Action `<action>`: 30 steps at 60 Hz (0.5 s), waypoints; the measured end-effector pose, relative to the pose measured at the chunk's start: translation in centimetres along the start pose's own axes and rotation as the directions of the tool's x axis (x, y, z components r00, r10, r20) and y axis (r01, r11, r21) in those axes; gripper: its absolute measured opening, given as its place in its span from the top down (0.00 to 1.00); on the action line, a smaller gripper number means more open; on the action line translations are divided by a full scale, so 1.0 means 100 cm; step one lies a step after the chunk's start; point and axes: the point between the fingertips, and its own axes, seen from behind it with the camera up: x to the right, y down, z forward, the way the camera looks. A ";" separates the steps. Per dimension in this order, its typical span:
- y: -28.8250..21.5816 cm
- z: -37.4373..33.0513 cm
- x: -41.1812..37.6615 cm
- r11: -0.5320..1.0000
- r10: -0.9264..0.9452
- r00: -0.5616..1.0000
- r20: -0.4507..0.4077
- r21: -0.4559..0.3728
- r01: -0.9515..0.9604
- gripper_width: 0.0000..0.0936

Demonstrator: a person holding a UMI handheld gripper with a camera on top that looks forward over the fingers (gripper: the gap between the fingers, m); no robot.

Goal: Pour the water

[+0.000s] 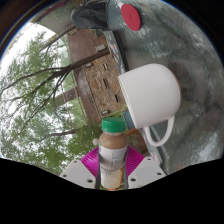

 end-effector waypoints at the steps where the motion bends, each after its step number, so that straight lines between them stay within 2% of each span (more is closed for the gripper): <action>1: 0.000 -0.002 -0.003 1.000 0.028 1.000 0.010 -0.002 -0.028 0.66; 6: 0.005 -0.013 -0.016 0.994 0.106 0.993 0.044 -0.004 -0.106 0.66; 7: 0.028 -0.016 -0.014 0.995 0.103 0.994 0.041 0.009 -0.103 0.66; 9: 0.030 -0.023 -0.019 0.992 0.128 0.991 0.048 0.005 -0.128 0.66; 10: 0.012 -0.022 -0.016 0.989 0.150 0.987 0.057 -0.010 -0.149 0.66; 19: 0.032 -0.061 -0.027 0.978 0.207 0.976 0.062 -0.017 -0.206 0.66; 20: 0.038 -0.041 -0.028 0.980 0.200 0.978 0.057 -0.012 -0.199 0.66; 25: 0.046 -0.051 -0.031 0.989 0.148 0.988 0.048 -0.034 -0.147 0.66; 30: 0.070 -0.098 -0.054 0.994 0.020 0.997 0.075 -0.112 -0.012 0.66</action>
